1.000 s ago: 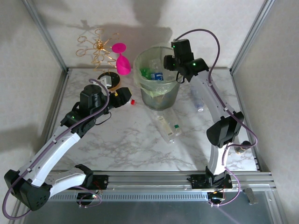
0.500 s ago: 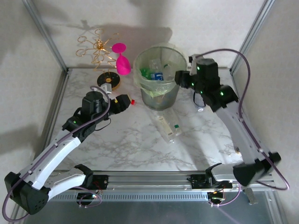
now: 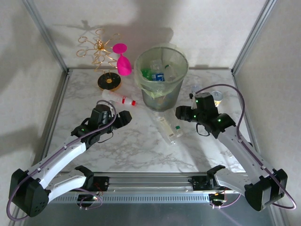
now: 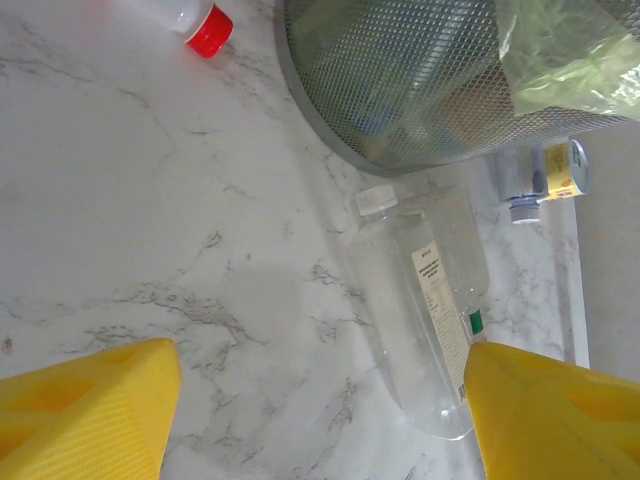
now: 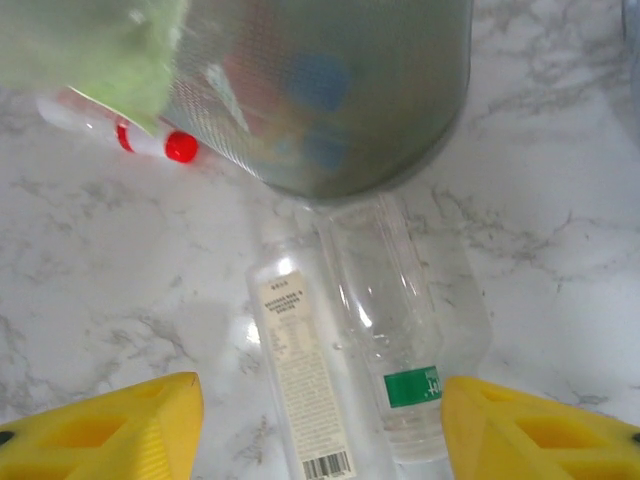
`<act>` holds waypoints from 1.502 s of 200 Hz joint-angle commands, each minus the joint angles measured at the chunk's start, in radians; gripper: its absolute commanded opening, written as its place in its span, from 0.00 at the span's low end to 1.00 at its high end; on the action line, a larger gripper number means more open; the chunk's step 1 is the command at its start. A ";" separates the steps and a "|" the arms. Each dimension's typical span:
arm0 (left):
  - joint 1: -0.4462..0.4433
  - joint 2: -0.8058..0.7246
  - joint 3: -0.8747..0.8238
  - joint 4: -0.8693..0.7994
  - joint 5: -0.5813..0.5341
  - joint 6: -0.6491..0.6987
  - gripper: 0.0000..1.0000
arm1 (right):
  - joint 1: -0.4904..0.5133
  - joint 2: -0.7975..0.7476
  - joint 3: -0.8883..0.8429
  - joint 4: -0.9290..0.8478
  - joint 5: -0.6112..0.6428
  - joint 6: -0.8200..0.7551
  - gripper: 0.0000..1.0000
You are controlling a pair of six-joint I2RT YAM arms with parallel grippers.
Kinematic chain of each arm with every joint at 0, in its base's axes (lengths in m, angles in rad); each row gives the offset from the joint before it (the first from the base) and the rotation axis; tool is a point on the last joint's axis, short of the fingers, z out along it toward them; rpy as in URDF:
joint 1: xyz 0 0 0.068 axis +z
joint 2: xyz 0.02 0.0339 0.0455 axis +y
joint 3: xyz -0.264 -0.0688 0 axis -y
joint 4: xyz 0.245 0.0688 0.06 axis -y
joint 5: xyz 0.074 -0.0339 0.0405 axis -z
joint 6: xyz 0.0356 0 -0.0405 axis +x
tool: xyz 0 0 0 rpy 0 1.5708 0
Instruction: Put the plastic bottles in the bin
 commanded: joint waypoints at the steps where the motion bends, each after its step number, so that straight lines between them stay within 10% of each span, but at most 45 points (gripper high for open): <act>1: 0.008 -0.012 -0.022 0.049 0.005 -0.014 0.75 | 0.009 0.051 -0.028 0.065 0.001 -0.012 0.63; 300: 0.016 -0.025 -0.068 0.088 0.042 0.008 0.75 | -0.009 0.588 0.020 0.257 0.001 -0.099 0.76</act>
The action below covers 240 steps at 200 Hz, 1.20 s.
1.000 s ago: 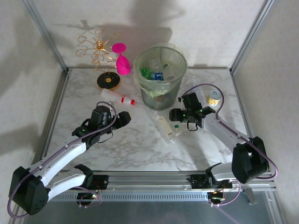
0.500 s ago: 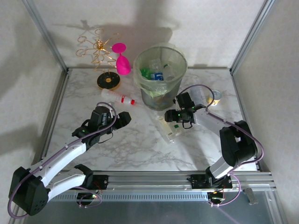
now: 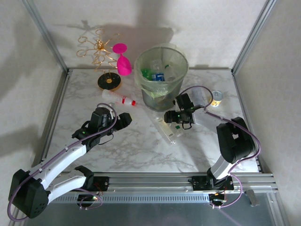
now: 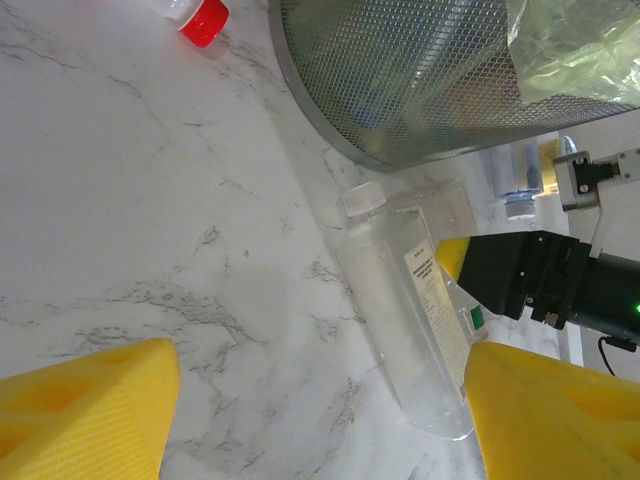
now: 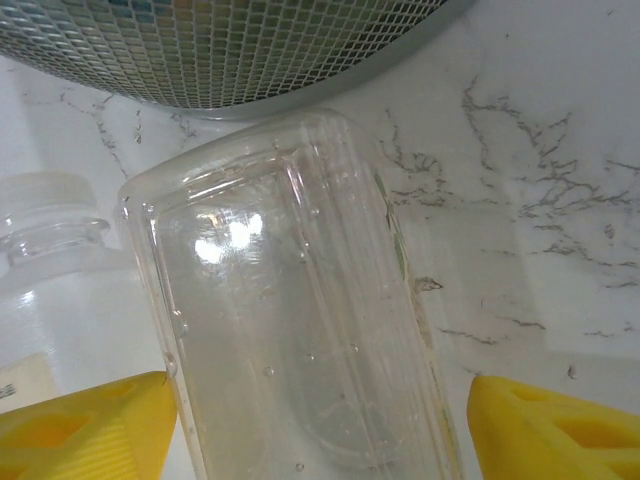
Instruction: Put the plastic bottles in the bin
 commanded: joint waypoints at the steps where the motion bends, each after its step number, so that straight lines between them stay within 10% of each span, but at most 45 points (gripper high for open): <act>1: 0.009 -0.009 0.000 0.009 0.020 0.010 0.75 | -0.004 0.017 0.008 0.003 0.048 -0.016 0.76; 128: 0.009 -0.004 0.031 0.002 0.027 0.014 0.75 | -0.056 -0.056 -0.056 0.003 0.133 0.027 0.60; 188: 0.009 -0.022 0.046 -0.024 0.026 0.023 0.75 | -0.054 -0.001 -0.024 0.012 0.131 0.049 0.68; 240: 0.009 -0.044 0.072 -0.063 0.004 0.044 0.75 | -0.055 -0.094 -0.027 -0.017 0.175 0.071 0.50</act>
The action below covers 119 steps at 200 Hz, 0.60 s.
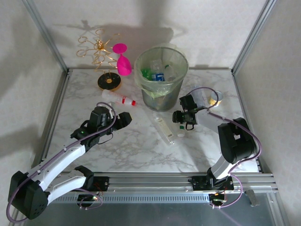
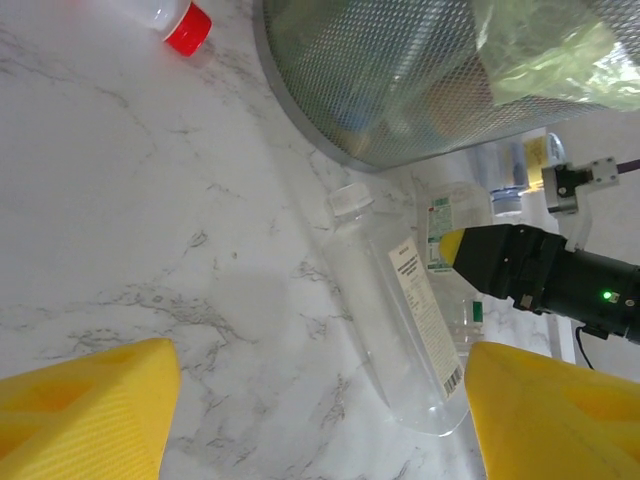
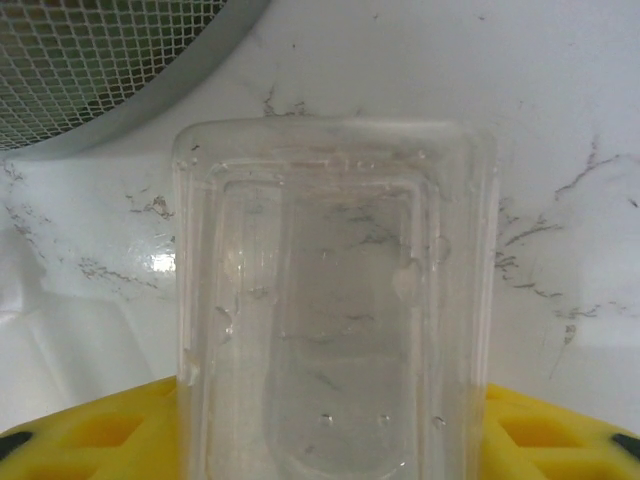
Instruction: Put the plastic bottles in the bin
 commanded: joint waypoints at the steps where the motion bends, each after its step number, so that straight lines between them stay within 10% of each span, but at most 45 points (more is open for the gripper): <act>1: 0.009 -0.026 0.042 -0.032 -0.007 0.028 0.75 | -0.002 -0.073 0.020 -0.022 0.042 0.017 0.50; 119: 0.008 -0.071 0.195 -0.119 -0.034 0.067 0.75 | -0.003 -0.428 0.180 -0.185 0.064 0.038 0.45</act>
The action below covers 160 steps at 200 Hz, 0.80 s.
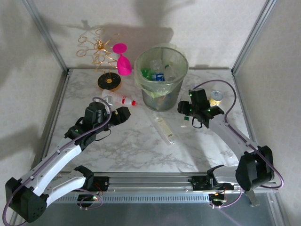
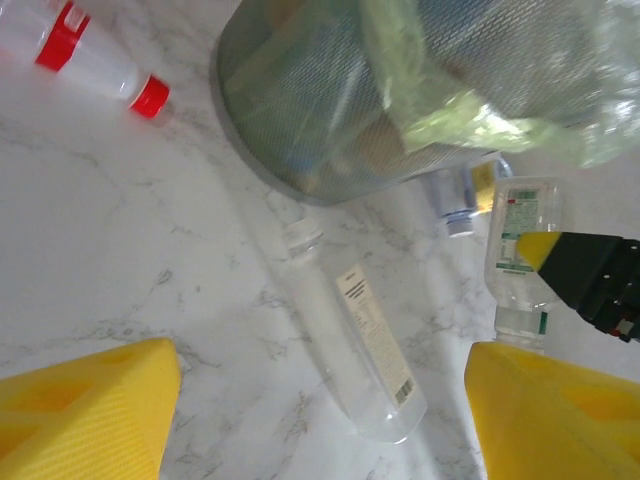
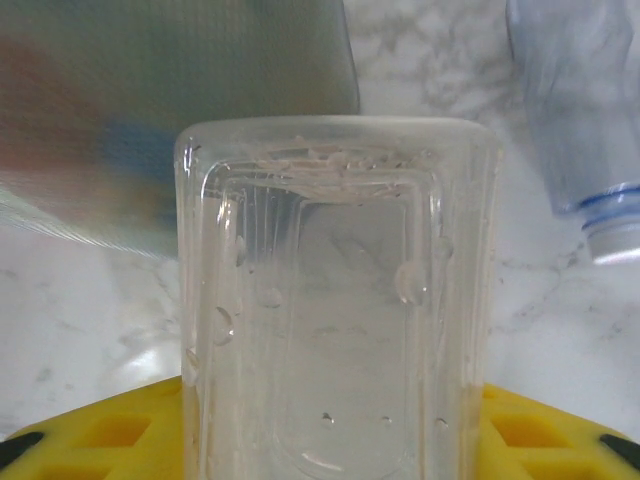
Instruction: Put the plastic bottles in the bin
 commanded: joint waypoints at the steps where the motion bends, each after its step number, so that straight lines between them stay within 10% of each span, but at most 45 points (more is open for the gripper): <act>1: 0.007 -0.028 0.071 -0.038 -0.022 0.038 0.75 | -0.002 -0.075 0.102 -0.041 0.016 0.009 0.45; 77: -0.007 0.046 0.190 -0.022 0.067 0.050 0.75 | -0.002 -0.085 0.431 -0.059 -0.012 -0.065 0.44; 160: 0.027 0.097 0.250 -0.021 0.051 0.087 0.75 | 0.023 0.351 0.937 -0.106 -0.052 -0.187 0.45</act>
